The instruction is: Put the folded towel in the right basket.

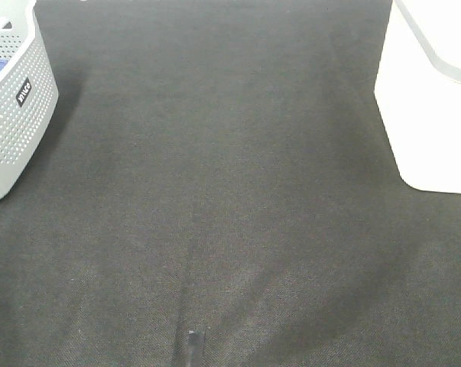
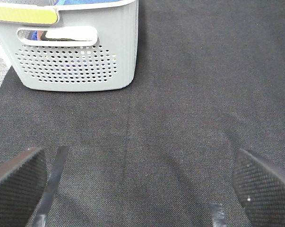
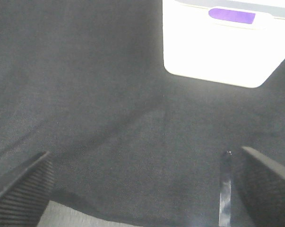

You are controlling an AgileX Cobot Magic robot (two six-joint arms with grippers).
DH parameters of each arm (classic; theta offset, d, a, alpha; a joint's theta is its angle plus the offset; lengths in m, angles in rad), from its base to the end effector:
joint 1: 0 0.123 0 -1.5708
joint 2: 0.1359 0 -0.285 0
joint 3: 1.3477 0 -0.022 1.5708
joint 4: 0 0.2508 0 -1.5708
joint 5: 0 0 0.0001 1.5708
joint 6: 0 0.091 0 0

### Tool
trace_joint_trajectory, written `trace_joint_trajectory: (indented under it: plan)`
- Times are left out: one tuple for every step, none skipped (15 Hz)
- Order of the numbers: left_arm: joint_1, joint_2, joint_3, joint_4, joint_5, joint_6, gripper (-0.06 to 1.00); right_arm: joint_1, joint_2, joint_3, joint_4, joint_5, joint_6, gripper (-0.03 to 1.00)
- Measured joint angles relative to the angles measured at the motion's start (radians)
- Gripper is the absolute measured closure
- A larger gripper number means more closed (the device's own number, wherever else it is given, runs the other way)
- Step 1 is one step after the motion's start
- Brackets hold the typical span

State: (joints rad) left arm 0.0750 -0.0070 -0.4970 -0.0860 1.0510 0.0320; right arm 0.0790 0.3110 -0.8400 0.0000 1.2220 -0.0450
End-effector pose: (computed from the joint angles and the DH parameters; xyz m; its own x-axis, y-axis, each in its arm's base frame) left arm -0.0048 -0.0072 0.2775 -0.4410 -0.0439 -0.8964 -0.0128 0.9990 -0.0427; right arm 0.0097 0.0008 0.3572 -0.5635 -0.0897 -0.8212 -0.1044 0.9939 -0.0370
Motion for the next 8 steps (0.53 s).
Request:
trace_joint_trajectory:
  plan:
    - [0.0,0.0,0.0,0.0,0.0,0.0,-0.05,0.0,-0.077,0.039,0.0,0.0,0.003,-0.01]
    - [0.0,0.0,0.0,0.0,0.0,0.0,-0.05,0.0,-0.145,0.079,0.0,0.0,0.004,-0.01]
    - [0.0,0.0,0.0,0.0,0.0,0.0,-0.05,0.0,-0.199,0.116,0.0,0.0,0.004,-0.01]
    - [0.0,0.0,0.0,0.0,0.0,0.0,-0.05,0.0,-0.246,0.152,0.0,0.0,0.004,-0.01]
    - [0.0,0.0,0.0,0.0,0.0,0.0,-0.05,0.0,-0.246,0.152,0.0,0.0,0.004,-0.01]
    - [0.0,0.0,0.0,0.0,0.0,0.0,-0.05,0.0,-0.29,0.19,0.0,0.0,0.012,-0.01]
    - [0.0,0.0,0.0,0.0,0.0,0.0,-0.05,0.0,-0.315,0.255,0.01,0.001,0.02,-0.01]
    - [0.0,0.0,0.0,0.0,0.0,0.0,-0.05,0.0,-0.315,0.296,0.016,0.001,0.021,-0.01]
